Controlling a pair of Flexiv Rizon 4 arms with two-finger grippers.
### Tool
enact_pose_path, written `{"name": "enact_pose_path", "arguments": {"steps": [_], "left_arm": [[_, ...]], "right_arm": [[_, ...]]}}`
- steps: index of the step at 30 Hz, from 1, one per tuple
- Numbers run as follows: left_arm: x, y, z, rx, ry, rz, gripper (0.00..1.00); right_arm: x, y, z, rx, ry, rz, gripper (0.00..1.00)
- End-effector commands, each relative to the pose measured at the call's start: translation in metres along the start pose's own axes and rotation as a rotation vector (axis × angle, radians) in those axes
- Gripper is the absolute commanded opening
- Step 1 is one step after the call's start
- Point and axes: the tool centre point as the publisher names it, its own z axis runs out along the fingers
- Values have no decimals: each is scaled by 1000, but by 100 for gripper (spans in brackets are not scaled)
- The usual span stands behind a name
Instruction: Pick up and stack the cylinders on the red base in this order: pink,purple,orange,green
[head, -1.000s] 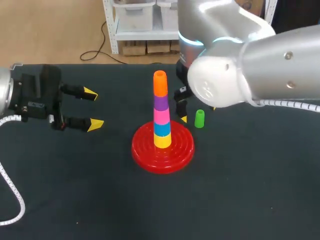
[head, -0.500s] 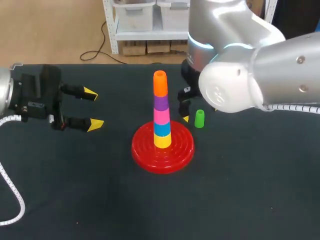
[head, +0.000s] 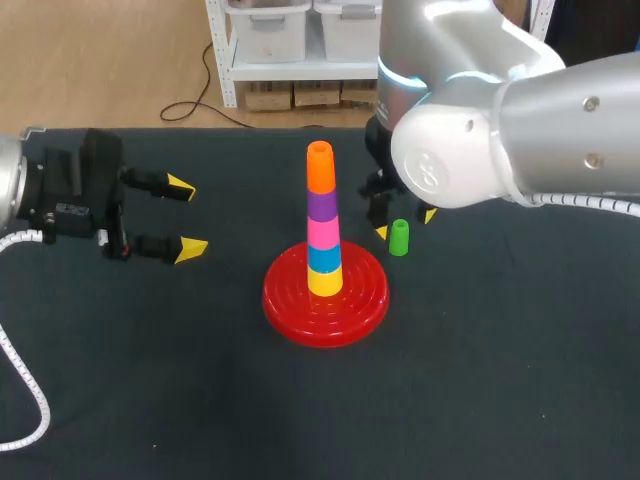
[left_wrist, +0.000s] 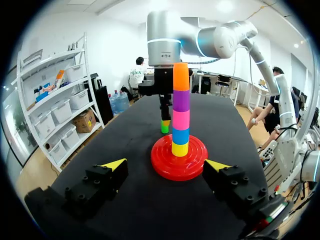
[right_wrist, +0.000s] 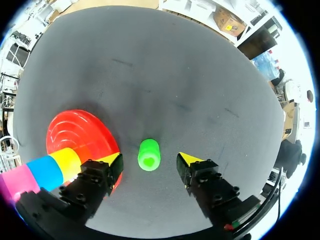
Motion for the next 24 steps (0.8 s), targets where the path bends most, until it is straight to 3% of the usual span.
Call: {"name": "enact_pose_path", "arguments": {"steps": [1, 10, 24], "left_arm": [[2, 0, 0, -3, -6, 3, 100], [2, 0, 0, -3, -6, 3, 100], [2, 0, 0, -3, -6, 3, 100]], "right_arm": [[-5, 0, 1, -2, 11, 2, 63], [-6, 0, 1, -10, 5, 4, 47], [-2, 1, 2, -7, 1, 1, 42]]}}
